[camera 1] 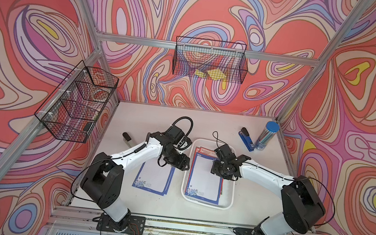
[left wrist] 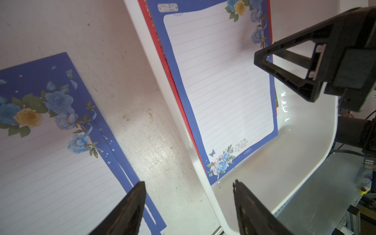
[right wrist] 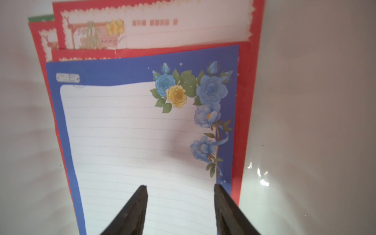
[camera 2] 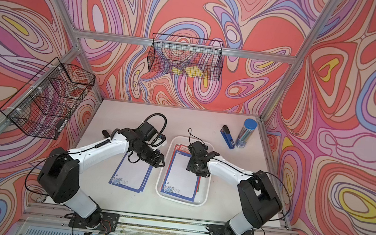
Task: Take out the stationery paper from the storage box
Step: Pick up the stationery paper from the storage box.
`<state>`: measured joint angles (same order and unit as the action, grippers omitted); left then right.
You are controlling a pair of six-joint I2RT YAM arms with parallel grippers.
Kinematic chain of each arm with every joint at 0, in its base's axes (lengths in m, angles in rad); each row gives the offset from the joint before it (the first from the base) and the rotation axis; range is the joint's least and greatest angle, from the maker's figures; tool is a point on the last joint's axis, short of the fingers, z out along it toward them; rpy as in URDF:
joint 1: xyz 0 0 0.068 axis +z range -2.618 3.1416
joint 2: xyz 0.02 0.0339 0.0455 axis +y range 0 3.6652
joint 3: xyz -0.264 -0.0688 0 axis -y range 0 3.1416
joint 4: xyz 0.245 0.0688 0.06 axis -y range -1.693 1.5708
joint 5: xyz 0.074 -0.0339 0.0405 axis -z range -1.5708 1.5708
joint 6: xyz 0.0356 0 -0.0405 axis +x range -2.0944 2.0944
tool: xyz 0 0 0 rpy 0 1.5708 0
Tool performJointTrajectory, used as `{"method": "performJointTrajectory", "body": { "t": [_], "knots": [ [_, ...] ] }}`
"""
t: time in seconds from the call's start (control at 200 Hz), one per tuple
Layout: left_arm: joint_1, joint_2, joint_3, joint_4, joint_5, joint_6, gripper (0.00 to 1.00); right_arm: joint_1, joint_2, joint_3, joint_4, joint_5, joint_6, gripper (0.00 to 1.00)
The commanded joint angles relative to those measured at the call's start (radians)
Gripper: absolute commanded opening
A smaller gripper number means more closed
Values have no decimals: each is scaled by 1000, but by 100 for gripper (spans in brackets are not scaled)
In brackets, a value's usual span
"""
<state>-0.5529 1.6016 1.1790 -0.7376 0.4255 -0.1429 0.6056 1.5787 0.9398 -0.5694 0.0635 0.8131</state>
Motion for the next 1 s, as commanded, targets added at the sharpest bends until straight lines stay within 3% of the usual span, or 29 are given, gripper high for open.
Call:
{"method": "performJointTrajectory", "body": {
  "t": [0.0, 0.436, 0.996],
  "knots": [
    [-8, 20, 30, -39, -5, 16, 72, 1, -1, 6, -40, 63, -9, 63],
    [-12, 23, 30, -39, -3, 16, 72, -13, 66, 17, -23, 30, -23, 66],
    [-15, 38, 36, -49, -6, 19, 72, -13, 4, -18, 35, -25, -36, 53]
  ]
}}
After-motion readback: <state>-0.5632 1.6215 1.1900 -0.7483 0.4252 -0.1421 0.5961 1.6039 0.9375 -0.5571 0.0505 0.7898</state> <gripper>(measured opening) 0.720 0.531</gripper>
